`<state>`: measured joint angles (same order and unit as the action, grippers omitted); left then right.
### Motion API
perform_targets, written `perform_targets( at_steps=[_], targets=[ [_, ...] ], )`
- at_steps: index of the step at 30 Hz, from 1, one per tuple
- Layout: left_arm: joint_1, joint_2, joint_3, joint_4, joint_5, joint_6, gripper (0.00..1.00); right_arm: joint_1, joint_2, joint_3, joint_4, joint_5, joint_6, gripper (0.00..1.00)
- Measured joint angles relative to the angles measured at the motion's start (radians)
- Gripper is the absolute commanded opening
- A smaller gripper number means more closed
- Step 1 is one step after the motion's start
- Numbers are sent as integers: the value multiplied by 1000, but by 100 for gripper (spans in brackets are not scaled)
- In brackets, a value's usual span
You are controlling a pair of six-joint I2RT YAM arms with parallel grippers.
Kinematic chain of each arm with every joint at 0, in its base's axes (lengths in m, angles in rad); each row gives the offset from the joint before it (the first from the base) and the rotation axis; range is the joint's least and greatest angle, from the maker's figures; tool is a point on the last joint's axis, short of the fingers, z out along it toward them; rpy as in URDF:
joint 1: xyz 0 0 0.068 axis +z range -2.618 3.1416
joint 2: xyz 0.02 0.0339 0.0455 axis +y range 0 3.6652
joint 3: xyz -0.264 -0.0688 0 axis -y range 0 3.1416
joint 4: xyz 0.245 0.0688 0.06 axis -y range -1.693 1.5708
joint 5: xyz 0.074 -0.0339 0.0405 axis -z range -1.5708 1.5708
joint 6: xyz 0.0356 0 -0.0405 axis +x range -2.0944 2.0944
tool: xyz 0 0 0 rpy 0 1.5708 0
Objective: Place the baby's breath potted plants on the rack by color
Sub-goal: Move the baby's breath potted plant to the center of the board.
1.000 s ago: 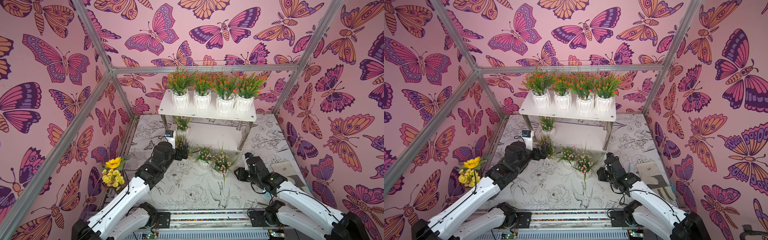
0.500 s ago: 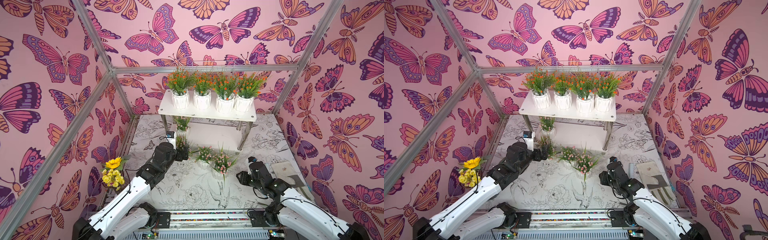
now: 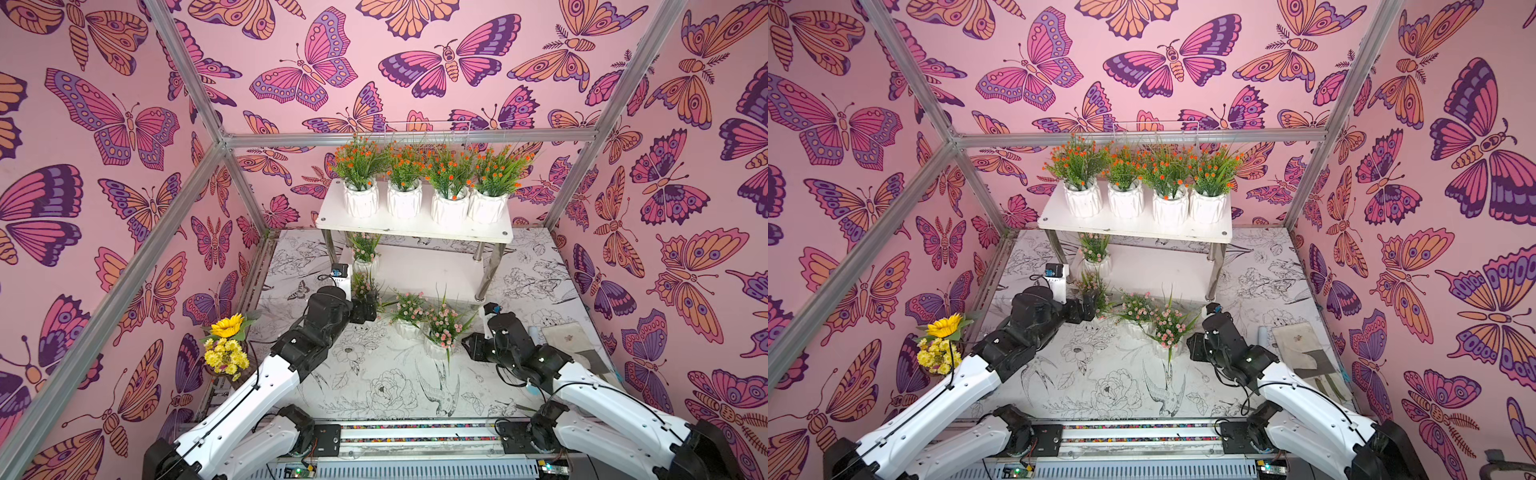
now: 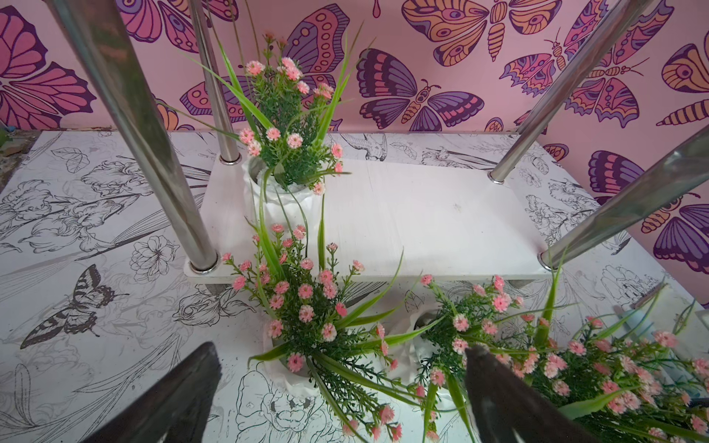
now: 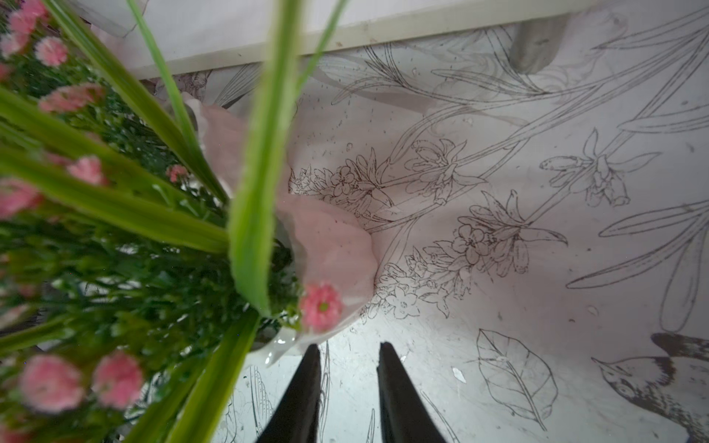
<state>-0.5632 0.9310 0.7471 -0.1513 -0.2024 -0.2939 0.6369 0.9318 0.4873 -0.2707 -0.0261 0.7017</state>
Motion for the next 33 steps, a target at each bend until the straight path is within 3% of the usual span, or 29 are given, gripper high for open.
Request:
perform_targets(
  at_steps=[23, 33],
  targets=[
    [0, 0, -2, 0, -1, 0, 100, 25, 137, 63, 43, 8, -22, 27],
    [0, 0, -7, -1, -5, 1, 100, 62, 211, 100, 50, 45, -21, 21]
  ],
)
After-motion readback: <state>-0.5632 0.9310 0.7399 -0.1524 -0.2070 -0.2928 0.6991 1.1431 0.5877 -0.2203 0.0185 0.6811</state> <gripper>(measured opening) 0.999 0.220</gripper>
